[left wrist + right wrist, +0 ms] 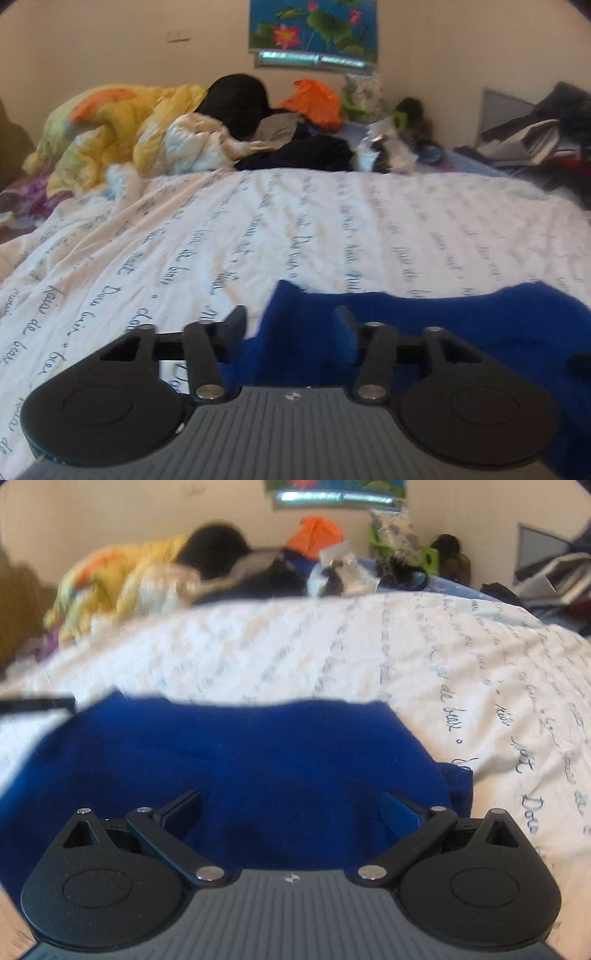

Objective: Fold small clothes

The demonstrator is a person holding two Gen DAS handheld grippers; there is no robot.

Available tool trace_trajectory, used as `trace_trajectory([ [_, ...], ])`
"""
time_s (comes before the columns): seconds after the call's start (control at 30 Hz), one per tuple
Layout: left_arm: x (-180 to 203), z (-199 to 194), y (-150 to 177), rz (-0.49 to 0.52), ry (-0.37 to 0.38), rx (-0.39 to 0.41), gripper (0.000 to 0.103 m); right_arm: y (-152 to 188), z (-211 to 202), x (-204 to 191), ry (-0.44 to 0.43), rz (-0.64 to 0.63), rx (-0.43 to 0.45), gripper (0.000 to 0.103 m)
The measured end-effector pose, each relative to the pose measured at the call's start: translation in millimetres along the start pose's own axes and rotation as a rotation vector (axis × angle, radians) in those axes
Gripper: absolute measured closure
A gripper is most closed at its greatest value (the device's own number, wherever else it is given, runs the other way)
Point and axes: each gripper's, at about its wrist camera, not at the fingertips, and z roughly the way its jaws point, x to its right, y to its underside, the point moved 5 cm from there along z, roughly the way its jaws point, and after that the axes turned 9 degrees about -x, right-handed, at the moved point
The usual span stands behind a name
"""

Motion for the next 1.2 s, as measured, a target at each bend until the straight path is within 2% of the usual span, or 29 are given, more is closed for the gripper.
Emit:
trace_trajectory([
  [0.03,13.3,-3.8,6.7,0.036,0.034,-0.009,0.018,-0.7,-5.8,-3.3,-0.036,0.015,0.026,0.0],
  [0.07,28.9,-0.3,15.3,0.083,0.065,-0.039,0.016,-1.6,-6.2,-6.0,-0.05,0.02,0.027,0.0],
  [0.13,44.2,17.0,36.9,0.149,0.07,-0.13,0.021,4.3,7.6,-7.6,-0.006,0.001,-0.038,0.0],
  [0.17,42.2,20.5,45.1,0.142,0.069,-0.112,0.018,11.2,17.3,-4.0,0.04,-0.015,-0.082,0.0],
  [0.2,38.6,19.4,49.9,0.146,0.07,-0.081,0.014,19.2,18.4,-3.4,0.076,-0.087,-0.049,0.0],
  [0.23,36.3,17.6,53.6,0.167,0.08,-0.064,0.015,26.3,15.8,-1.2,0.067,-0.119,-0.027,0.0],
  [0.3,34.7,14.2,57.2,0.201,0.08,-0.055,0.014,31.2,3.3,7.3,0.054,-0.089,-0.025,0.0],
  [0.33,35.1,13.6,58.2,0.21,0.072,-0.049,0.013,33.3,0.0,11.1,0.101,-0.078,-0.042,0.0],
  [0.47,36.2,16.5,58.3,0.195,0.043,-0.053,0.005,36.7,-23.5,6.1,0.094,0.04,-0.039,0.0],
  [0.53,35.1,16.7,57.5,0.185,0.041,-0.057,0.004,44.9,-23.7,-9.5,0.057,-0.016,-0.053,0.0],
  [0.57,34.9,16.4,58.3,0.184,0.042,-0.058,0.003,52.4,-16.0,-12.1,0.081,-0.052,-0.085,0.0],
  [0.6,34.7,15.9,58.7,0.183,0.043,-0.058,0.003,60.0,-15.7,-15.0,0.098,-0.114,-0.033,0.0],
  [0.67,34.6,15.4,59.3,0.182,0.043,-0.057,0.003,59.5,-20.1,-6.6,0.058,-0.077,-0.027,0.0],
  [0.73,34.6,11.2,59.4,0.179,0.025,-0.052,0.006,52.4,-25.2,-8.7,0.089,-0.073,-0.083,0.0],
  [0.77,35.3,2.6,60.6,0.158,0.031,-0.058,0.015,49.7,-30.4,-11.5,0.104,-0.055,-0.098,0.0],
  [0.8,36.2,-5.9,61.9,0.129,0.058,-0.064,0.016,48.0,-37.1,-16.1,0.091,-0.05,-0.097,0.0],
  [0.83,40.2,-18.7,64.2,0.1,0.12,-0.067,0.015,48.5,-44.6,-22.2,0.066,-0.063,-0.078,0.0],
  [0.9,49.4,-33.0,73.1,0.095,0.187,-0.072,0.008,54.1,-49.8,-29.1,0.059,-0.077,-0.069,0.0],
  [0.97,57.8,-29.9,90.8,0.129,0.198,-0.13,0.007,66.1,-36.9,-27.9,0.086,-0.085,-0.118,0.0],
  [1.0,59.5,-27.1,99.7,0.163,0.175,-0.133,0.007,73.4,-33.0,-28.5,0.112,-0.121,-0.087,0.0],
  [1.03,61.4,-30.7,106.2,0.221,0.136,-0.097,0.006,78.2,-34.1,-28.1,0.103,-0.146,-0.046,0.0],
  [1.1,51.9,-40.0,112.7,0.225,0.163,-0.126,0.006,80.7,-40.1,-21.3,0.088,-0.134,-0.055,0.0],
  [1.2,30.6,-54.4,126.3,0.205,0.172,-0.155,0.006,88.1,-54.8,-8.7,0.115,-0.12,-0.078,0.0],
])
